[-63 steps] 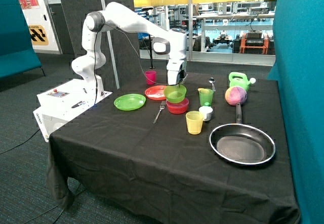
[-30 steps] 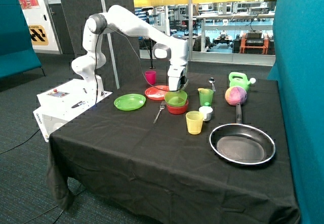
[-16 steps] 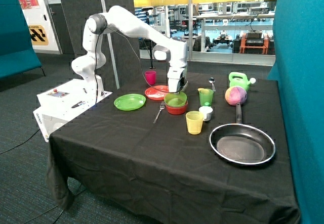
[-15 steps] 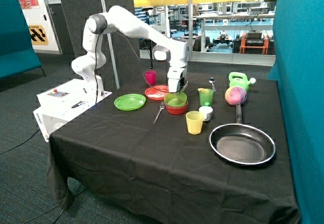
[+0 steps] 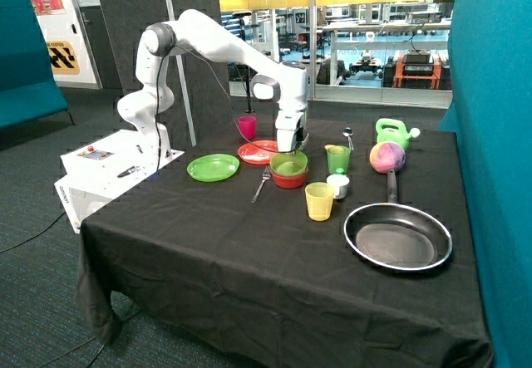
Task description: Stack the bowls
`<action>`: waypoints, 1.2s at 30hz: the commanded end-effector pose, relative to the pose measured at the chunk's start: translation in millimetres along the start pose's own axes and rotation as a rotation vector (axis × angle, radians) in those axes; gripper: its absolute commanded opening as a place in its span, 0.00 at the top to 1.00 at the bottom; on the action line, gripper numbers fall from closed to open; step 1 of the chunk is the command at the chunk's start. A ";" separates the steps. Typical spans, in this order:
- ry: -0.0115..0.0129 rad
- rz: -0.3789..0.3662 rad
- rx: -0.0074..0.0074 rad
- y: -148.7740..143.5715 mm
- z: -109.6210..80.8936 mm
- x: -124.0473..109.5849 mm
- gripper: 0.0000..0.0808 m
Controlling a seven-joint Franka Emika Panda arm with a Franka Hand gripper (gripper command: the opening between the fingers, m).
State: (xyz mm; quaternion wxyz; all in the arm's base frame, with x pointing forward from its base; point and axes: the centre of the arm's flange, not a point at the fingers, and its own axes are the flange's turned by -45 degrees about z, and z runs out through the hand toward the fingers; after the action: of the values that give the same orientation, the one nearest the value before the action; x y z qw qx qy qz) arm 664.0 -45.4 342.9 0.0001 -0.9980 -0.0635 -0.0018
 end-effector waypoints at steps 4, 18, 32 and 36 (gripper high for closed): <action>-0.0037 -0.012 0.0000 1.6 -2.2 -0.1 0.42; -0.0037 -0.017 0.0000 4.3 -1.1 -6.9 0.22; -0.0037 -0.026 0.0001 3.0 -10.9 -24.4 0.34; -0.0037 -0.031 0.0001 3.3 -16.5 -32.3 0.37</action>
State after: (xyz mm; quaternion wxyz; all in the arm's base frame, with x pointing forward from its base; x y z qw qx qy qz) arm 647.1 -50.9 350.5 0.0014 -0.9972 -0.0744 0.0029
